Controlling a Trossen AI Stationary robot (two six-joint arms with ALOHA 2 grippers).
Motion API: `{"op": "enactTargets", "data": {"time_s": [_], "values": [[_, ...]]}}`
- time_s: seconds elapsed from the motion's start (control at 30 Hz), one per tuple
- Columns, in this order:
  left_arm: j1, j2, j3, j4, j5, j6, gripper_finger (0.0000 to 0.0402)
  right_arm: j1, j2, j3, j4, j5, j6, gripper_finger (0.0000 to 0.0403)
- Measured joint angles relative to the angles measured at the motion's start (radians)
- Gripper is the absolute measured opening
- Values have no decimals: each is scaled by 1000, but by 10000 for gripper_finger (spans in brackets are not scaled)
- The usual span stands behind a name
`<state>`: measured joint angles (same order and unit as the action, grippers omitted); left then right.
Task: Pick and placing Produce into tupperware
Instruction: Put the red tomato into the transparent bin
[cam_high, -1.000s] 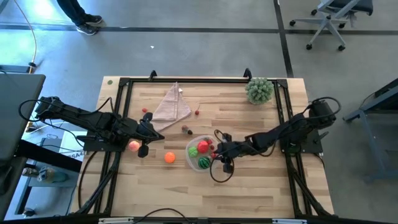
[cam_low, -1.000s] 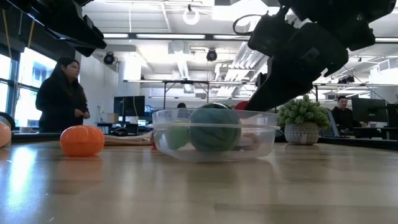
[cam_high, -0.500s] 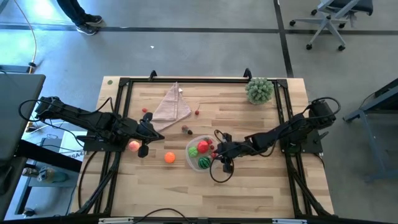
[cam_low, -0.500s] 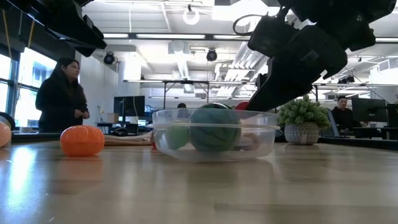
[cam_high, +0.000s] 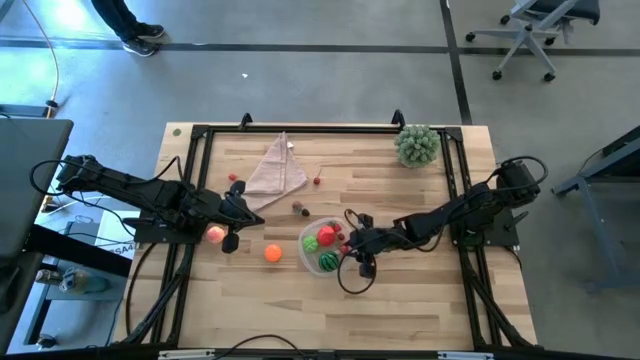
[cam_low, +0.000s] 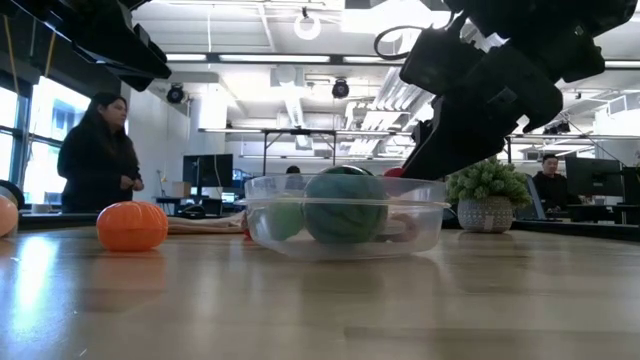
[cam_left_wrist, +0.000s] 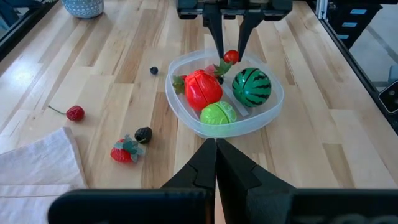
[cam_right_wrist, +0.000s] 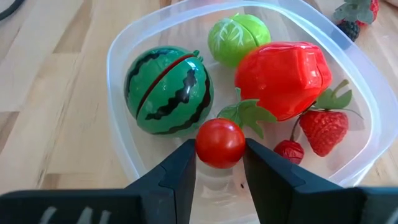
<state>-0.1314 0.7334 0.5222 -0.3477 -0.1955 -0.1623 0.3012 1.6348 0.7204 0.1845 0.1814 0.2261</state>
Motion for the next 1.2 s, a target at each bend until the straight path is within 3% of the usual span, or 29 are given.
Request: {"op": "enactTargets", "data": {"time_s": [0.3, 1.2], "values": [[0, 0, 0, 0, 0, 0, 1, -15, 0, 0, -17, -42, -21, 124], [0, 0, 0, 0, 0, 0, 1, -21, 0, 2, -39, -40, -70, 125]]}}
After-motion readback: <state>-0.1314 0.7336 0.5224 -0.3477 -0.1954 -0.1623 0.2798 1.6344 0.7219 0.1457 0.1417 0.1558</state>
